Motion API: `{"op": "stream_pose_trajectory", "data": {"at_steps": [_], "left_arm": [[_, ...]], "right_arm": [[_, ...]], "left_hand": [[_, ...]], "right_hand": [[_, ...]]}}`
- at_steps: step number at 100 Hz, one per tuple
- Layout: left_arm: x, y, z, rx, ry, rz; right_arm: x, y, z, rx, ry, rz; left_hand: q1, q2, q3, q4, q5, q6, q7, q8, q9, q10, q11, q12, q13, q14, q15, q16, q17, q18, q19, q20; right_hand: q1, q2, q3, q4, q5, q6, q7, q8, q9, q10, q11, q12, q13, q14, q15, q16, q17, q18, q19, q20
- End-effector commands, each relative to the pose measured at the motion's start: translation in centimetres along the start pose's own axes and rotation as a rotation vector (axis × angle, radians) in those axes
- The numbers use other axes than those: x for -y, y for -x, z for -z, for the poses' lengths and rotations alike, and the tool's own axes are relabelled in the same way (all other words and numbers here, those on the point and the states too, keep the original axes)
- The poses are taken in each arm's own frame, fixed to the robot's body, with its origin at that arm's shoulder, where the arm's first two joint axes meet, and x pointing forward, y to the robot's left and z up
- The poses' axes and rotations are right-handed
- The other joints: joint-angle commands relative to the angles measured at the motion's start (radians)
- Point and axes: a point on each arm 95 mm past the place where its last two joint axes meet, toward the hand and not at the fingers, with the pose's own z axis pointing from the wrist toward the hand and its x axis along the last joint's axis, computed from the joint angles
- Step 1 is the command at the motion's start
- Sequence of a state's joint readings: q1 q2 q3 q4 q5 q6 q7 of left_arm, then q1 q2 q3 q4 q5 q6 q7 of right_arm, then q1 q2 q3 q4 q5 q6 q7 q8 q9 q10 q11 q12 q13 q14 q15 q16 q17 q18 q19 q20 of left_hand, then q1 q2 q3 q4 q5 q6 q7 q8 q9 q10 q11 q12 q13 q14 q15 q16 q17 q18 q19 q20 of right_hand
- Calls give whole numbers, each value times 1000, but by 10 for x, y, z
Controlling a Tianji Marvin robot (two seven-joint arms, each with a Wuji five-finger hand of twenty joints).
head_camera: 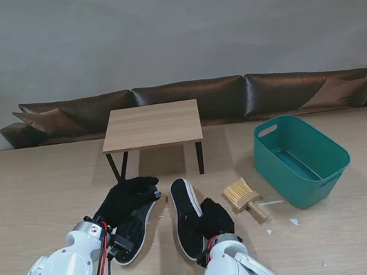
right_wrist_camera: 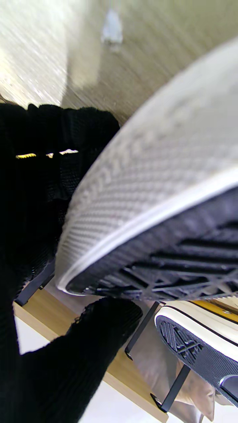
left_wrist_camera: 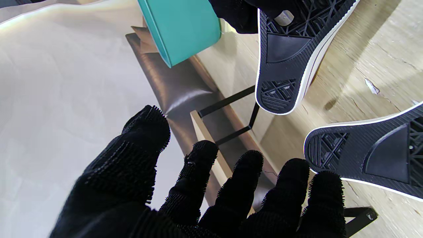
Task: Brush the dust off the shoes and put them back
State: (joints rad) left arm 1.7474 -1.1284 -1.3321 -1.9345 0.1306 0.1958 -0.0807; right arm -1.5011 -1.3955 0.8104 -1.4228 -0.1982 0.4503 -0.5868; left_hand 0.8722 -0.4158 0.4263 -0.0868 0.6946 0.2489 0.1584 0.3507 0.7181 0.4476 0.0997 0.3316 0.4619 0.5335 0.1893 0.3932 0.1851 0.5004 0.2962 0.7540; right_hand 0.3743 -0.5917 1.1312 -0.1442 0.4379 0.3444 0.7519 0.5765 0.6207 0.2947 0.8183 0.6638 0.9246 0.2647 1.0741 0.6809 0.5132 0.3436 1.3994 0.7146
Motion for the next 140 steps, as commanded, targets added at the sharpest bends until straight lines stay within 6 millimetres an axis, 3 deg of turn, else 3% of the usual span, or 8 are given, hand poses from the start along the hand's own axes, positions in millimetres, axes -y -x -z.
{"op": "stream_pose_trajectory", "data": {"at_steps": [1,65,140], "left_arm": [[-3,0,1,6,19,7],[-3,2,0,6,29,6],[-3,3,1,8,31,9]], "right_arm": [[3,6,3,13,-34,9],[-1,-1,-1,-17,-19,78],[-7,-9,-9,-58,10,118]], "left_hand": [[2,24,-24,31,11,-3,4,8,28,2,7,7,-20,0,-5,10,2,-31,-25,20],[3,26,-29,31,12,-4,4,8,43,6,11,14,-14,0,-2,11,9,-28,-25,20],[2,28,-36,32,12,-5,4,8,50,5,13,19,-14,1,-2,10,7,-30,-26,19]], "right_hand": [[-21,27,46,56,-65,-77,-12,-19,-62,-25,-18,-31,-68,44,-65,-20,-151,1,-85,3],[-54,40,14,64,-142,-90,-31,-73,-131,-27,-69,-109,-165,51,-209,-84,-225,-8,-193,-33],[-94,24,-46,62,-179,-106,-44,-122,-140,-40,-86,-127,-182,48,-228,-88,-244,-10,-223,-45]]}}
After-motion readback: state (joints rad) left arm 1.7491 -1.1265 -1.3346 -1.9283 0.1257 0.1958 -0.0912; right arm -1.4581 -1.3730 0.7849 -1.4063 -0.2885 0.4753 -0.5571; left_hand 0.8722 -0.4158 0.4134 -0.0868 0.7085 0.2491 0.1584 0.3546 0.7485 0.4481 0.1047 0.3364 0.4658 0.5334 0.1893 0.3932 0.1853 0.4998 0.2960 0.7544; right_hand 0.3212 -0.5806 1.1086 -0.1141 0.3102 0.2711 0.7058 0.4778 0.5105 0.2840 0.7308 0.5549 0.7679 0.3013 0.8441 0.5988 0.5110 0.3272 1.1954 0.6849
